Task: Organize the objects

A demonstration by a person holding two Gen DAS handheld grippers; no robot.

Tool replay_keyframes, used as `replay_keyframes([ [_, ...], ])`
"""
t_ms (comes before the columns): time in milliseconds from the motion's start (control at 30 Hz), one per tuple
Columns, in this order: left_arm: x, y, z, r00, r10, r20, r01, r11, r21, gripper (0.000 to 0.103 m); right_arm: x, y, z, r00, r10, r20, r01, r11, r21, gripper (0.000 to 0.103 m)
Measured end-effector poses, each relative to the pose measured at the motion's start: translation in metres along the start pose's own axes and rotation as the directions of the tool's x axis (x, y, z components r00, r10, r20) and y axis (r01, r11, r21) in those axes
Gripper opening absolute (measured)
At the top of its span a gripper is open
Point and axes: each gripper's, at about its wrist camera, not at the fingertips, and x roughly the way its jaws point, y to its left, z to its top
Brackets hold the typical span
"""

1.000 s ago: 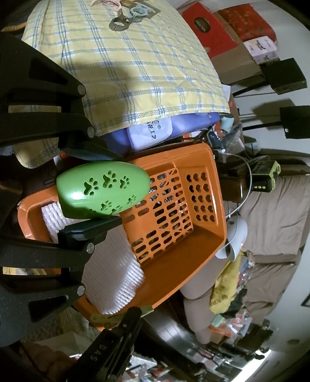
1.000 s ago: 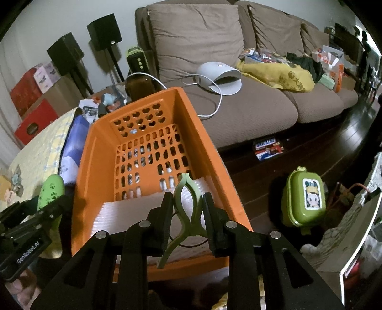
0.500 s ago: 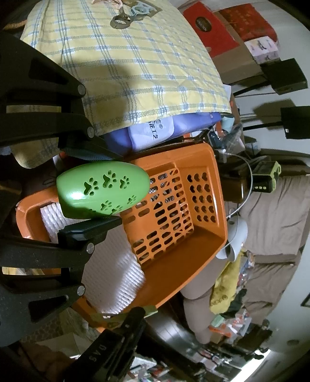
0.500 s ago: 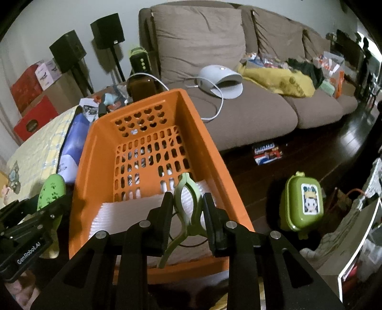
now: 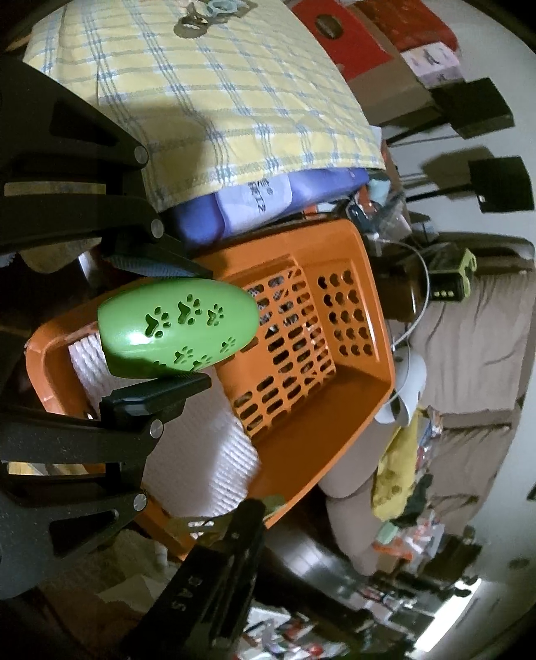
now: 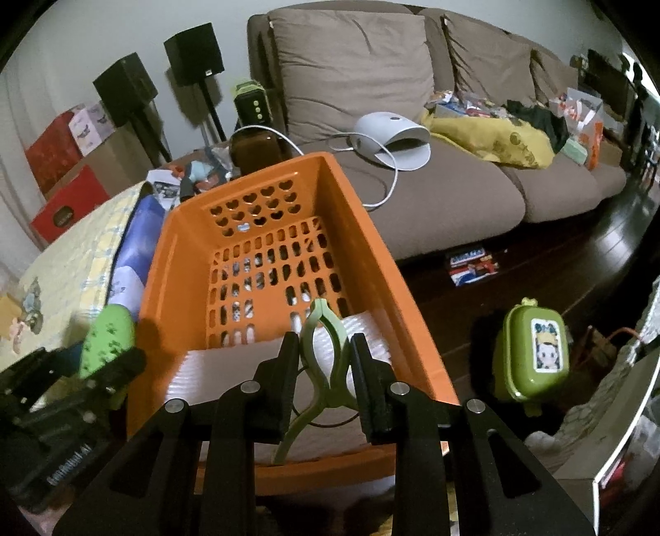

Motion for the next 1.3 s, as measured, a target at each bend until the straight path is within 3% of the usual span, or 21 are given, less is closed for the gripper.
replay_keyframes([
  [200, 0.003, -0.006, -0.004, 1.0, -0.029, -0.007, 0.029, 0.999, 0.02, 0.041, 0.001, 0.005, -0.001, 1.0, 0.004, -0.002, -0.004, 1.0, -0.013, 0.025],
  [367, 0.009, -0.006, -0.005, 0.992, -0.12, -0.041, 0.12, 0.993, 0.001, 0.041, -0.001, 0.002, 0.0, 0.999, 0.036, 0.003, -0.036, 0.999, 0.011, 0.025],
  [1300, 0.021, -0.013, -0.018, 0.992, -0.118, -0.048, 0.119, 0.993, 0.008, 0.041, 0.005, 0.002, -0.002, 0.996, 0.087, -0.025, -0.087, 0.996, 0.023, 0.025],
])
